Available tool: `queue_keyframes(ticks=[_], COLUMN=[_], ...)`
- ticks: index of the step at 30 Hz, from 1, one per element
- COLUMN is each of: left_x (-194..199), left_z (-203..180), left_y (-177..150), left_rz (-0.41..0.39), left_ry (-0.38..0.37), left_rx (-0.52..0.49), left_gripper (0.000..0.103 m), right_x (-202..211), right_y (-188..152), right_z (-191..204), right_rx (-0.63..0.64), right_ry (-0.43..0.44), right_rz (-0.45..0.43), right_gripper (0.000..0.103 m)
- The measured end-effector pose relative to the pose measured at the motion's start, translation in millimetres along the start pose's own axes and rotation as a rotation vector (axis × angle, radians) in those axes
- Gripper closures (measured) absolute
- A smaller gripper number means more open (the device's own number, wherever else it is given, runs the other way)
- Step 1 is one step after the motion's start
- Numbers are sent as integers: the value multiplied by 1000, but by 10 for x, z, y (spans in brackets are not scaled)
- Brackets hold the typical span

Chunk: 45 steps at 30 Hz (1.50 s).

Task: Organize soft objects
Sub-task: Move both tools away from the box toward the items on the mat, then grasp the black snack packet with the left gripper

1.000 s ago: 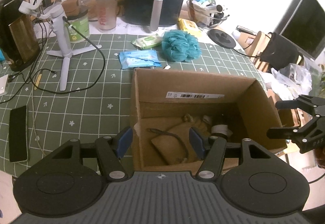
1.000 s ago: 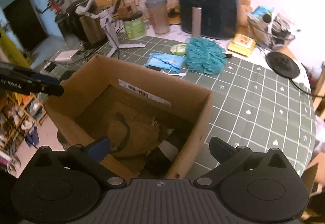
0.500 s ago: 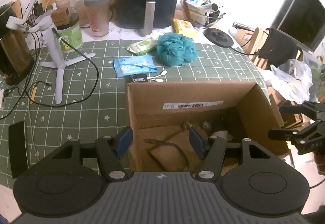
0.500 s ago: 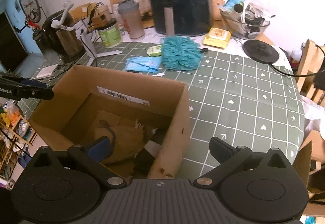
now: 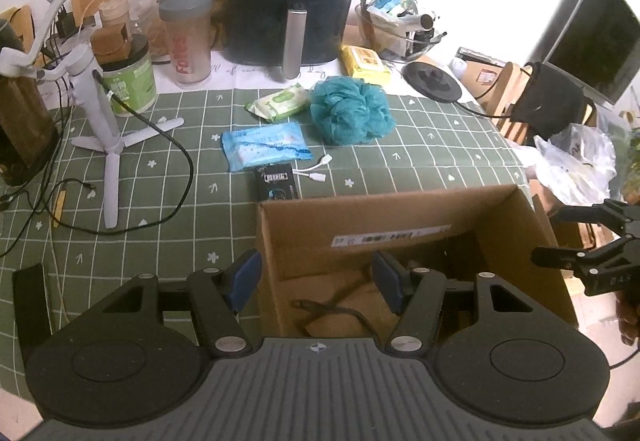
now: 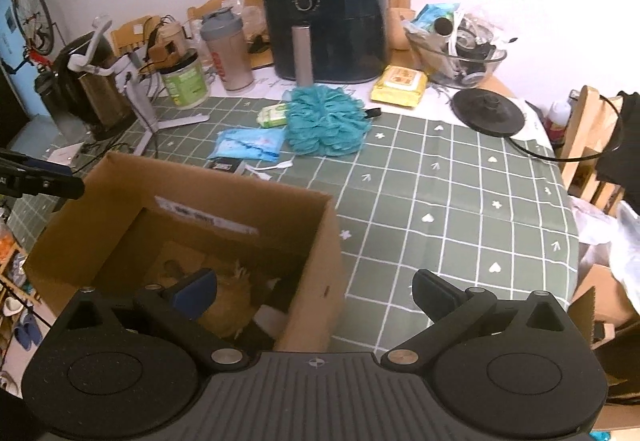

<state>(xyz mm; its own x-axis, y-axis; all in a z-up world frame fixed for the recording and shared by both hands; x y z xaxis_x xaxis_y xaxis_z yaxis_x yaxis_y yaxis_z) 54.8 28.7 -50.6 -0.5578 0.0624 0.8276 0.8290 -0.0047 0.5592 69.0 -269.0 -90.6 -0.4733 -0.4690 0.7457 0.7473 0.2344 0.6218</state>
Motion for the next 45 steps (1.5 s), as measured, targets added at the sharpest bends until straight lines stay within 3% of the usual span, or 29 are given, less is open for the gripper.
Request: queue_keyframes(ticks=[19,30,37,45], left_x=[-349,-821,-1254,-1684], left_z=[170,349,439,430], left_y=[490,785,874,947], left_rz=[8,122,275,379], left_ry=[-21,-16,-59,-105], left_rx=[-24,-17,-3,-19], left_gripper=[43,43,43,43], right_x=[-242,-405,-456,-424], right_y=[467,749,793,763], right_z=[-235,-239,-162,-204], right_rx=[9,-3,16,-22], right_ry=[12,30,15,6], right_rz=[32,26,38,44], right_gripper=[0,0,0,0])
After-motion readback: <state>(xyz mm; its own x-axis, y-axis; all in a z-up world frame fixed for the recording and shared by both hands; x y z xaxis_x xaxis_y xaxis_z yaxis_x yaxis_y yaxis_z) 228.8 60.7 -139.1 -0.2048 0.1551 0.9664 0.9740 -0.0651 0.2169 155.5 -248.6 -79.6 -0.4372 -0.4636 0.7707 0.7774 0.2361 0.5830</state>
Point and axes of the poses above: each gripper's, at about its wrist camera, not at the fingertips, and x roughly against the way its jaws point, z to its left, y to its top, the point moved 2 cm from there along -x, roughly the way its jaws point, and after that the axes turned 7 degrees about y, right-handed, at the moved point
